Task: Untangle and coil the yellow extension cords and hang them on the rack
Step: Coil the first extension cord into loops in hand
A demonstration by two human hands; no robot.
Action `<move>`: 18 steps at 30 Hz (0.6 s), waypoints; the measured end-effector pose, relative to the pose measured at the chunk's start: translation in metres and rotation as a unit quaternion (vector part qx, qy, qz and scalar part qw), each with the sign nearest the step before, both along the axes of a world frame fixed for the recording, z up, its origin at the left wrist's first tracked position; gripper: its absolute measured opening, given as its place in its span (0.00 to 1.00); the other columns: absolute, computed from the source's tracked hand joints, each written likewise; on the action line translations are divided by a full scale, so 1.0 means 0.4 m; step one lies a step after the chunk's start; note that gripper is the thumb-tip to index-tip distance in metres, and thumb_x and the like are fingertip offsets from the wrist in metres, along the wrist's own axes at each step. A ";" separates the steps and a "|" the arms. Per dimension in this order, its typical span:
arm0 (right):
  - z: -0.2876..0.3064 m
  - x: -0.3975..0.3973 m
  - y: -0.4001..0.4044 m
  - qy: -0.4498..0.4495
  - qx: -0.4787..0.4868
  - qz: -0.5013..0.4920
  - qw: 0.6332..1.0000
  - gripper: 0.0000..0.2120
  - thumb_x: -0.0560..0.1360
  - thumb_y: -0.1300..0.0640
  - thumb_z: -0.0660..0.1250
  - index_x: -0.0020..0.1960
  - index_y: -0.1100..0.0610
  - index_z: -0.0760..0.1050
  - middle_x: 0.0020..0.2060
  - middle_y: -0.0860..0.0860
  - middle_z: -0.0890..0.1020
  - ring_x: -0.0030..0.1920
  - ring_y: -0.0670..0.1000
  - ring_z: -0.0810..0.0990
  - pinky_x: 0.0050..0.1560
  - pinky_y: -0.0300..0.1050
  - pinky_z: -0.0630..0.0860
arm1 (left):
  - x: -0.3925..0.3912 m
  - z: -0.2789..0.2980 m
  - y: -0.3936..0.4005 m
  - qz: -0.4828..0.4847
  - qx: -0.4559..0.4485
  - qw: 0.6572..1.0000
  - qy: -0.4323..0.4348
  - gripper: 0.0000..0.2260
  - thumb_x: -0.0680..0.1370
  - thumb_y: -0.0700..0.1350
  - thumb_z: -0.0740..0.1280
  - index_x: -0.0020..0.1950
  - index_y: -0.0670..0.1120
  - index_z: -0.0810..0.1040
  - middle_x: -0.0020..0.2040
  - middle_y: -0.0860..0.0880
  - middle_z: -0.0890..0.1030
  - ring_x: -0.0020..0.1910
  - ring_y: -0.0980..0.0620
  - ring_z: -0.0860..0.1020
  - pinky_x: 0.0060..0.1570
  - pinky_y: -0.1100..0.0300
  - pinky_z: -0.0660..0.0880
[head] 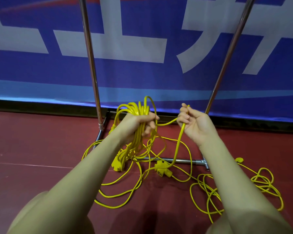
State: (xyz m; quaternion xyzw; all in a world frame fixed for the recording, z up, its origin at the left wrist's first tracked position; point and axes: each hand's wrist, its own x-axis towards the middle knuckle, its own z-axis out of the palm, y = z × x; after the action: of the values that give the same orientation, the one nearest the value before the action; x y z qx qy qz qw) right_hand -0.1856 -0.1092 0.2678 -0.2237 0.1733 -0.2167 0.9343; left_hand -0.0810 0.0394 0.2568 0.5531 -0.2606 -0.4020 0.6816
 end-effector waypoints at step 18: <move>-0.004 0.013 -0.016 -0.025 -0.061 -0.080 0.995 0.10 0.82 0.61 0.53 0.43 0.58 0.68 0.35 0.52 0.75 0.31 0.48 0.74 0.34 0.40 0.73 | -0.087 -0.028 -0.034 -0.115 0.020 0.992 0.055 0.09 0.78 0.32 0.60 0.46 0.42 0.78 0.39 0.46 0.83 0.38 0.49 0.84 0.40 0.57 0.80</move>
State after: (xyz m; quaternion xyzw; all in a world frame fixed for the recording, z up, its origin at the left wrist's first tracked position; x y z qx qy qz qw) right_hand -0.1804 -0.1156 0.2663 -0.2607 0.1536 -0.3061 0.9026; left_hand -0.1158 0.0257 0.2455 0.5101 -0.2764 -0.5123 0.6332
